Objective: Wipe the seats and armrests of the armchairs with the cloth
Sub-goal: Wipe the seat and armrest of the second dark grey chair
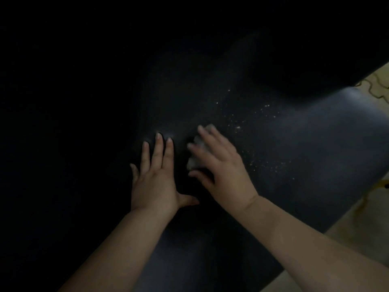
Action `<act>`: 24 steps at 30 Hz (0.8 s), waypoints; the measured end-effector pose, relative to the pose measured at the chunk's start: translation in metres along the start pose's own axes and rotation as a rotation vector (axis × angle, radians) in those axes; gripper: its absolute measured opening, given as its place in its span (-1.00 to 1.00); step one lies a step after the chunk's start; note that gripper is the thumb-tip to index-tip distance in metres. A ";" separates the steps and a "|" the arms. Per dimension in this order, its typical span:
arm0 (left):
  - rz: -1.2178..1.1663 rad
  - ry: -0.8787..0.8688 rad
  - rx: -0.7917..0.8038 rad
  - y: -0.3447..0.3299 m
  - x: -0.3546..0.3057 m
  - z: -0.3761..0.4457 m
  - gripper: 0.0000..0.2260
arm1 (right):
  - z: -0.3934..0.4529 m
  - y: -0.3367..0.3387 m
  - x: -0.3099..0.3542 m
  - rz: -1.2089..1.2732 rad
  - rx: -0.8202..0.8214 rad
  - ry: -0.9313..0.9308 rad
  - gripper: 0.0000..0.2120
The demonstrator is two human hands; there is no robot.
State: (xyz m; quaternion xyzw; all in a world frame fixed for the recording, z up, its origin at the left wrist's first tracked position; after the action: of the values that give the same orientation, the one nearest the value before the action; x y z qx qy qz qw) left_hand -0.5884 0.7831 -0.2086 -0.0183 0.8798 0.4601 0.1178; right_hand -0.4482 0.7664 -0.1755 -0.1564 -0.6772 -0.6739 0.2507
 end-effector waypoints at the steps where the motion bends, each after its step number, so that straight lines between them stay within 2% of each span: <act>1: -0.004 -0.002 -0.005 0.000 0.000 0.000 0.33 | 0.001 0.001 0.003 -0.046 0.015 0.082 -0.55; 3: 0.006 -0.003 -0.003 0.001 0.000 0.000 0.34 | 0.008 0.012 -0.009 -0.105 0.004 0.120 -0.61; 8: 0.025 0.016 0.026 -0.001 -0.001 0.000 0.35 | 0.012 0.025 -0.022 0.027 -0.053 -0.023 -0.69; 11: 0.020 0.022 0.030 -0.001 -0.001 0.000 0.35 | 0.015 0.021 -0.016 0.015 -0.106 -0.034 -0.66; 13: 0.014 0.025 0.042 -0.001 -0.001 0.001 0.34 | 0.021 0.021 -0.022 -0.022 -0.113 -0.115 -0.55; 15: 0.017 0.026 0.052 -0.002 0.000 0.002 0.33 | 0.026 0.019 -0.020 -0.035 -0.138 -0.176 -0.61; 18: -0.004 0.028 0.047 -0.001 0.000 0.000 0.33 | 0.025 0.005 0.003 -0.077 -0.033 -0.043 -0.69; 20: 0.001 0.019 0.023 0.000 -0.001 0.000 0.34 | 0.029 0.010 -0.005 -0.162 -0.010 0.030 -0.74; 22: 0.000 0.005 0.020 0.001 -0.002 0.000 0.34 | 0.038 0.034 -0.044 -0.220 -0.141 -0.183 -0.73; 24: -0.003 0.001 0.025 0.001 -0.002 0.000 0.35 | 0.037 0.046 -0.064 -0.129 -0.262 -0.419 -0.65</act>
State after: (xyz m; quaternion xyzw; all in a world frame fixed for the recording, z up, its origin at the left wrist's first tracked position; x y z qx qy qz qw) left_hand -0.5861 0.7832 -0.2075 -0.0183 0.8856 0.4488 0.1181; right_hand -0.3748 0.8132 -0.1707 -0.2801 -0.6298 -0.7235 0.0391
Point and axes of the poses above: each hand's wrist, its own z-axis towards the middle knuckle, its own y-axis out of the back of the hand, x = y × z, the point moved 7 cm from there along z, towards the middle knuckle, and after that the axes turned 4 degrees about -z, right-handed, at the moved point
